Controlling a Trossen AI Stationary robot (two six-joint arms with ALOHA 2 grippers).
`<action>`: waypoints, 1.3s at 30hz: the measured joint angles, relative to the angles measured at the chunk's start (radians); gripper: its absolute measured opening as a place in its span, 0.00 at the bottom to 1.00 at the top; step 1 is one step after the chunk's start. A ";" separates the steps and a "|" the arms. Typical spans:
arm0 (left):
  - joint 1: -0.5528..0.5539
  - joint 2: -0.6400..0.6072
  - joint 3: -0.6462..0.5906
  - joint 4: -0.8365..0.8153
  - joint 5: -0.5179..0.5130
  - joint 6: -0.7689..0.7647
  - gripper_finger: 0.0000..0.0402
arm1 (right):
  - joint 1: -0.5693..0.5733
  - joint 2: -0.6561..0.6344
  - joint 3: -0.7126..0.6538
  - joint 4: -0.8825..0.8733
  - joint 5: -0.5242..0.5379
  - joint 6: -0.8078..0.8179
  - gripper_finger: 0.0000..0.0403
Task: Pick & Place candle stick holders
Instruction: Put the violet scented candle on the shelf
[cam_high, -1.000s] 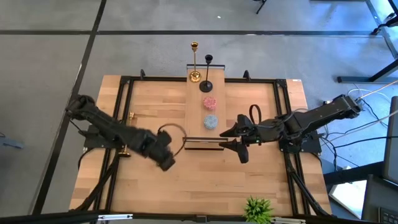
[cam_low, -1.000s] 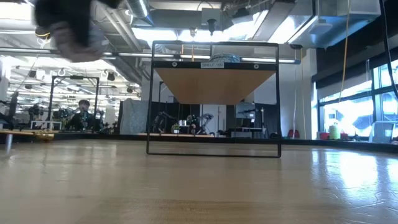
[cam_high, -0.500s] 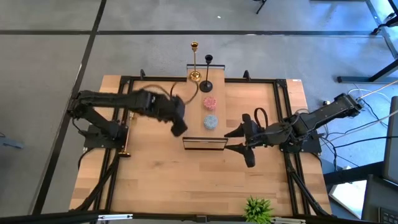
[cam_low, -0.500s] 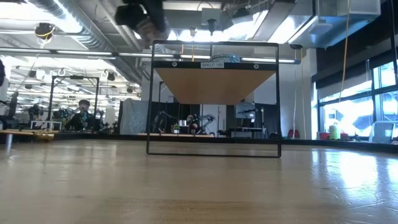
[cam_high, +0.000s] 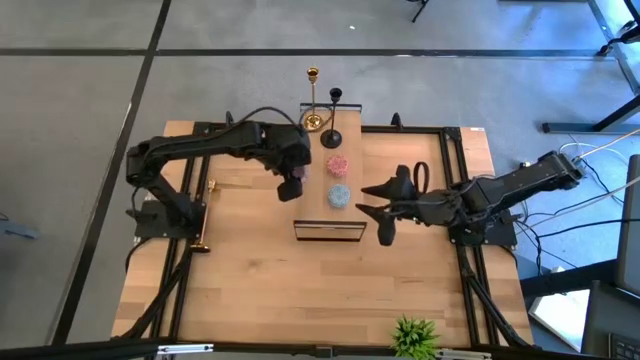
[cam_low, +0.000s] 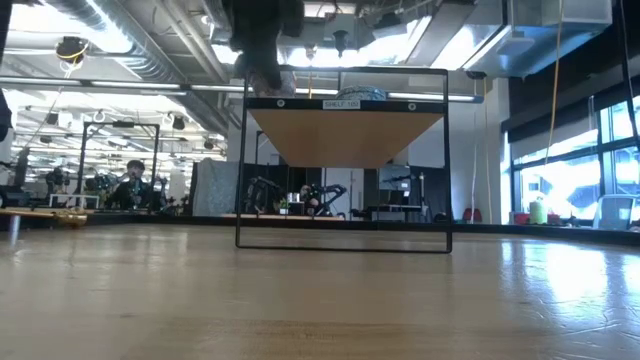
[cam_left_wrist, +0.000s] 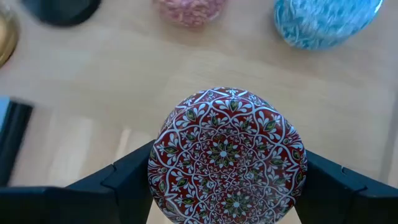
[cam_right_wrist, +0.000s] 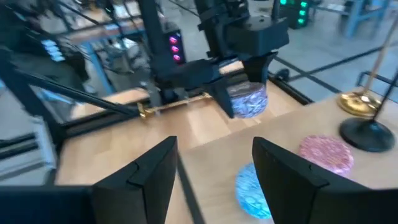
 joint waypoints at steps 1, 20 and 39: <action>0.007 0.010 0.000 0.000 0.001 0.038 0.73 | -0.004 0.007 0.000 -0.005 0.008 0.001 0.53; -0.005 0.265 0.282 -0.190 0.066 0.267 0.73 | -0.085 0.004 0.000 -0.034 0.023 0.020 0.53; -0.015 0.302 0.284 -0.157 0.028 0.319 0.73 | -0.083 0.003 0.000 -0.038 0.020 0.019 0.53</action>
